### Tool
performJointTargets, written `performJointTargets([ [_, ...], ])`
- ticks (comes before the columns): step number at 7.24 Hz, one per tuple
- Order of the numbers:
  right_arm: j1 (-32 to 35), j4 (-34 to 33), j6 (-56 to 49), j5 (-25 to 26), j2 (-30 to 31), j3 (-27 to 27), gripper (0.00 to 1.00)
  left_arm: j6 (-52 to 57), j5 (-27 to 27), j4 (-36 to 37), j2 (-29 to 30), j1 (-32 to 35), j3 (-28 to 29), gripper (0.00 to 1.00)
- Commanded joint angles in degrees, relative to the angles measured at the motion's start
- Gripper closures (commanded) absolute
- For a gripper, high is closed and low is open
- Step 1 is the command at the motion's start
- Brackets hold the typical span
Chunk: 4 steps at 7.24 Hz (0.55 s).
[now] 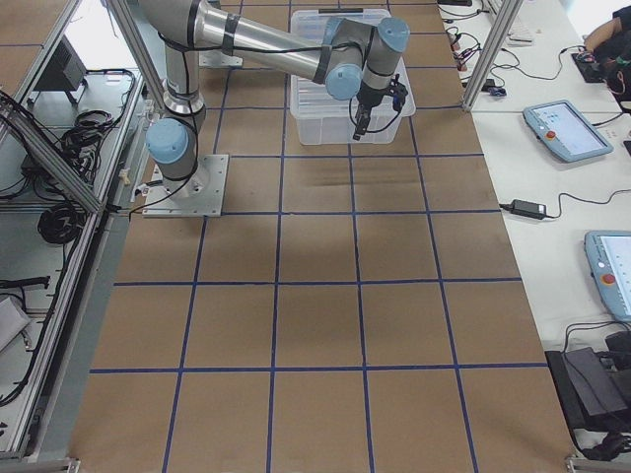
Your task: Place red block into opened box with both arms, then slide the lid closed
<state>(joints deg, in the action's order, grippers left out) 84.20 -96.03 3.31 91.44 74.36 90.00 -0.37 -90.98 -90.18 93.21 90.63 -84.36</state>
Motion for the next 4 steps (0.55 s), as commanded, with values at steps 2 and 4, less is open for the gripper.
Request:
performJointTargets([
  [2, 0.2, 0.0, 0.4, -2.0, 0.0, 0.0, 0.00, -0.2, 0.1, 0.0, 0.1, 0.1, -0.4, 0.00],
  [4, 0.2, 0.1, 0.4, -2.1, 0.1, 0.0, 0.00, -0.1, 0.0, 0.0, -0.3, 0.1, 0.0, 0.00],
])
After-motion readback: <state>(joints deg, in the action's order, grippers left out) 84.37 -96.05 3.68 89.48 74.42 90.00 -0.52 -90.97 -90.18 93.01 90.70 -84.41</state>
